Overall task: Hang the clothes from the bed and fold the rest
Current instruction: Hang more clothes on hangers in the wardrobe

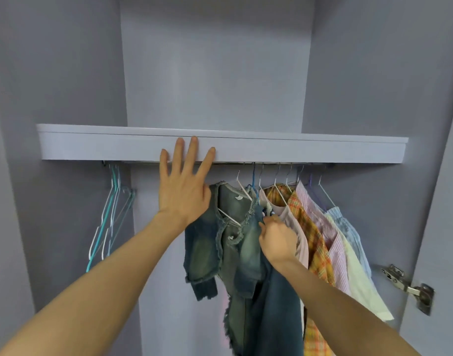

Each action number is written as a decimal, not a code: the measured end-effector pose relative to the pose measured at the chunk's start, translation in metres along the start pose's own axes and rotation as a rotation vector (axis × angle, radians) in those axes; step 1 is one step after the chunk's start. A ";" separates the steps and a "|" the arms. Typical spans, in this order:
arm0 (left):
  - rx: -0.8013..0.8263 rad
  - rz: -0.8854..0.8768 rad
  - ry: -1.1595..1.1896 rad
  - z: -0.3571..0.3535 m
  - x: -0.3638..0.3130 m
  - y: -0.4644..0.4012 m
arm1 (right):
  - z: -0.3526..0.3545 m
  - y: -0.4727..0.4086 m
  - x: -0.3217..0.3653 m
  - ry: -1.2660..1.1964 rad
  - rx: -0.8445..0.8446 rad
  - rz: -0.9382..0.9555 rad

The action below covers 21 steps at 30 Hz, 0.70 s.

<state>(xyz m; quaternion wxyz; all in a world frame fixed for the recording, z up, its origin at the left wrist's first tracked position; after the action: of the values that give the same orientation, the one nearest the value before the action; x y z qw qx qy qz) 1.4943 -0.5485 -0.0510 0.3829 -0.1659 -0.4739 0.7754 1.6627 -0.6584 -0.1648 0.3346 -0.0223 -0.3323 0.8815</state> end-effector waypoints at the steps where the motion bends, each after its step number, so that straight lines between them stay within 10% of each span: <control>1: 0.022 0.011 -0.027 -0.013 0.004 -0.002 | -0.003 -0.007 -0.002 0.017 -0.014 0.003; 21: 0.188 0.050 0.013 -0.024 0.007 0.023 | -0.020 0.008 0.007 -0.107 0.165 0.003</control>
<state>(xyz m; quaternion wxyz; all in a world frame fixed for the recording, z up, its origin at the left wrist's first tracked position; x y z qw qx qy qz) 1.4950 -0.5346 -0.0821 0.3805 -0.1463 -0.3922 0.8246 1.6584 -0.6473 -0.1833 0.3159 0.0520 -0.2757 0.9064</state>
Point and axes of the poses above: each hand's wrist, its own y-axis away from the middle knuckle, its own z-axis out of the back of the hand, x = y × z, the point moved 9 cm from there along -y, towards the middle knuckle, and after that the axes turned 7 degrees about z, right-handed, at the moved point
